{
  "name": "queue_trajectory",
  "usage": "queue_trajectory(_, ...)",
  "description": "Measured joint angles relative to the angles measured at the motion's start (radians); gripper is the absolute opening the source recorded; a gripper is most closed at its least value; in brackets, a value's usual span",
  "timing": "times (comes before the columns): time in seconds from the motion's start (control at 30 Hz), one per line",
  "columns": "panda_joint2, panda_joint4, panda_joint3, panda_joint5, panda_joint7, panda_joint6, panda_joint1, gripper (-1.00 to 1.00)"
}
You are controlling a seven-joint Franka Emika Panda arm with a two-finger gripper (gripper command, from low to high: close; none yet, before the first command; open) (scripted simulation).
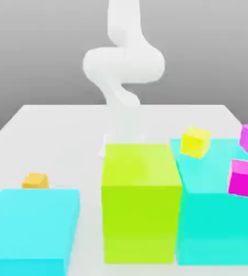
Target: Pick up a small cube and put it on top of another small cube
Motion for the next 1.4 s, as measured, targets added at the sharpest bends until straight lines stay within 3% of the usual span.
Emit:
queue_trajectory(0.4,0.343,-0.275,-0.334,-0.030,-0.313,0.252,-0.089,0.00)
queue_trajectory(0.83,0.671,-0.543,-0.577,-0.108,-0.587,0.507,-0.247,0.00)
queue_trajectory(1.1,0.773,-0.516,-0.540,0.106,-0.757,0.571,-0.239,0.00)
queue_trajectory(1.4,0.902,-0.483,-0.310,0.442,-1.002,0.651,-0.387,0.00)
